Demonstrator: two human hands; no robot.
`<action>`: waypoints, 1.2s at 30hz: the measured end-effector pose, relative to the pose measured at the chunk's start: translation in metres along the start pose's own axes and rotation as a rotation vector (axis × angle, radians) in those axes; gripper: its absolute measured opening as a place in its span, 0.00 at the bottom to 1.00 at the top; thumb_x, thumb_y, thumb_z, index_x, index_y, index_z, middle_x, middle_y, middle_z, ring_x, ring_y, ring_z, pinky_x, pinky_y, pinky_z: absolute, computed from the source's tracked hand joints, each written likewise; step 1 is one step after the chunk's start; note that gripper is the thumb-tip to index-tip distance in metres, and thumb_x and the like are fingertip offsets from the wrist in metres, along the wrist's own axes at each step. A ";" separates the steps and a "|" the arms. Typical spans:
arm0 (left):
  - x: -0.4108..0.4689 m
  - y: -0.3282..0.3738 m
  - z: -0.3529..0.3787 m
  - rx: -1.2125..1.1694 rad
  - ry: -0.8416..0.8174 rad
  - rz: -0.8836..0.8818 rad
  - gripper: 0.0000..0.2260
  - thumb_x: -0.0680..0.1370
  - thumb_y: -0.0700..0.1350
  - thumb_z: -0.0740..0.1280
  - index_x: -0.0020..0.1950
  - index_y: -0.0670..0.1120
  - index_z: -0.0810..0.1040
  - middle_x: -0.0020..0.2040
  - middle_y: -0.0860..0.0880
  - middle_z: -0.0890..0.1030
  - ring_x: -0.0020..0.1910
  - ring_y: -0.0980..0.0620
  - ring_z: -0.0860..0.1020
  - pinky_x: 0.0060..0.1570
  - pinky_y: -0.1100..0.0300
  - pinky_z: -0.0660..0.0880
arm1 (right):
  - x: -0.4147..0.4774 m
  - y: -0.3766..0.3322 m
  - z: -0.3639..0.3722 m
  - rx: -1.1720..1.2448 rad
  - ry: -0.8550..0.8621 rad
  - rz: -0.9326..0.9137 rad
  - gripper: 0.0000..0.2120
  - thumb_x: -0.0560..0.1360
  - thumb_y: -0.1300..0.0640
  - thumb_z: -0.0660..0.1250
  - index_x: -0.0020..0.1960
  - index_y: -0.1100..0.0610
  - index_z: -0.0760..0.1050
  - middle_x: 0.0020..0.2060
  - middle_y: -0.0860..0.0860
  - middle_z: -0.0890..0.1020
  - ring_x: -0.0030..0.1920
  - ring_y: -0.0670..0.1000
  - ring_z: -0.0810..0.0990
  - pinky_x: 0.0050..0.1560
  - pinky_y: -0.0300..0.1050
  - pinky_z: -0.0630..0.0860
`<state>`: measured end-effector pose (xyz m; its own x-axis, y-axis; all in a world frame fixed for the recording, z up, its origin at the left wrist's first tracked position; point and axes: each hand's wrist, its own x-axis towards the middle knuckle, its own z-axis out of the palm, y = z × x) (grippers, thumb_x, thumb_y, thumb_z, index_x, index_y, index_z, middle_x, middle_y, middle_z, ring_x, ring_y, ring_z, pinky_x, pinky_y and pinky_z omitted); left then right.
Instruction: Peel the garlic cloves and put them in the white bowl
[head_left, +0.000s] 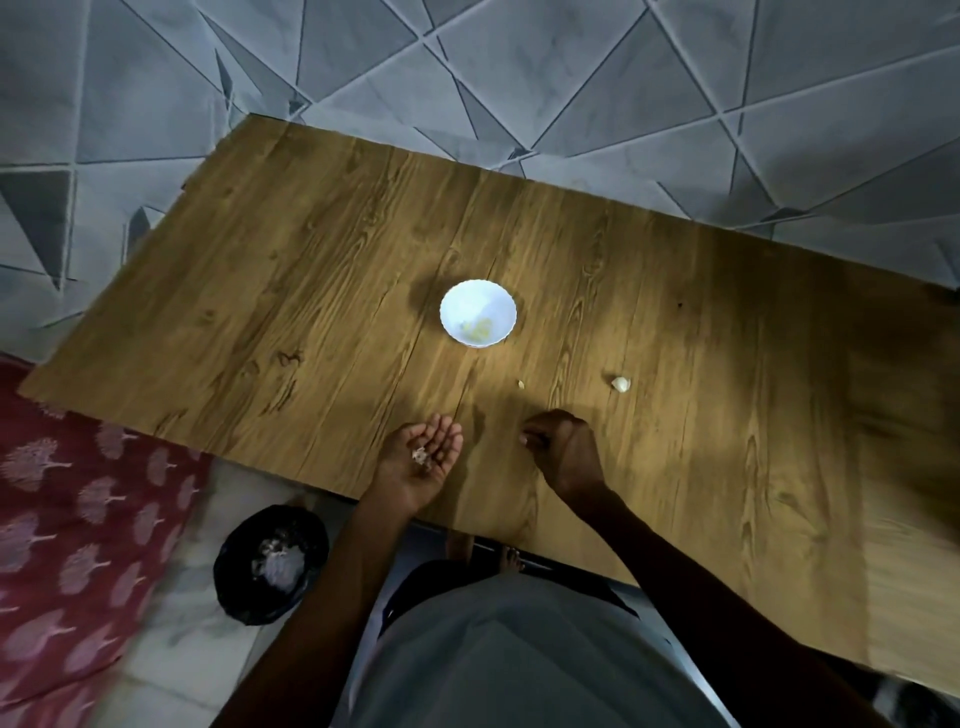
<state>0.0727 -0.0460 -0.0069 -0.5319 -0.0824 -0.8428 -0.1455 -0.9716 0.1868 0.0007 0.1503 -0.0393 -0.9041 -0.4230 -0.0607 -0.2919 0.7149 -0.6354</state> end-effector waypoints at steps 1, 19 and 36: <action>0.000 0.002 0.000 0.003 0.002 0.006 0.12 0.81 0.40 0.56 0.47 0.39 0.78 0.37 0.43 0.84 0.34 0.46 0.84 0.35 0.54 0.82 | 0.001 -0.003 0.002 -0.029 0.005 -0.028 0.04 0.73 0.61 0.73 0.47 0.56 0.85 0.46 0.51 0.84 0.47 0.49 0.81 0.49 0.45 0.78; -0.005 0.000 -0.008 -0.006 0.026 0.025 0.12 0.81 0.40 0.55 0.48 0.39 0.78 0.36 0.42 0.84 0.35 0.45 0.84 0.33 0.52 0.82 | 0.011 -0.044 0.006 -0.148 -0.208 -0.043 0.06 0.75 0.62 0.65 0.46 0.64 0.79 0.44 0.56 0.83 0.43 0.56 0.82 0.42 0.41 0.72; -0.080 0.086 -0.140 -0.451 0.079 0.187 0.16 0.81 0.40 0.57 0.40 0.39 0.82 0.37 0.44 0.84 0.33 0.48 0.84 0.39 0.58 0.80 | -0.045 -0.242 0.103 0.084 -0.424 -0.435 0.05 0.70 0.61 0.69 0.42 0.54 0.83 0.42 0.51 0.83 0.43 0.51 0.81 0.45 0.48 0.79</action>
<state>0.2196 -0.1539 0.0055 -0.4474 -0.2637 -0.8546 0.3312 -0.9365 0.1156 0.1444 -0.0614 0.0381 -0.4999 -0.8630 -0.0723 -0.5649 0.3882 -0.7281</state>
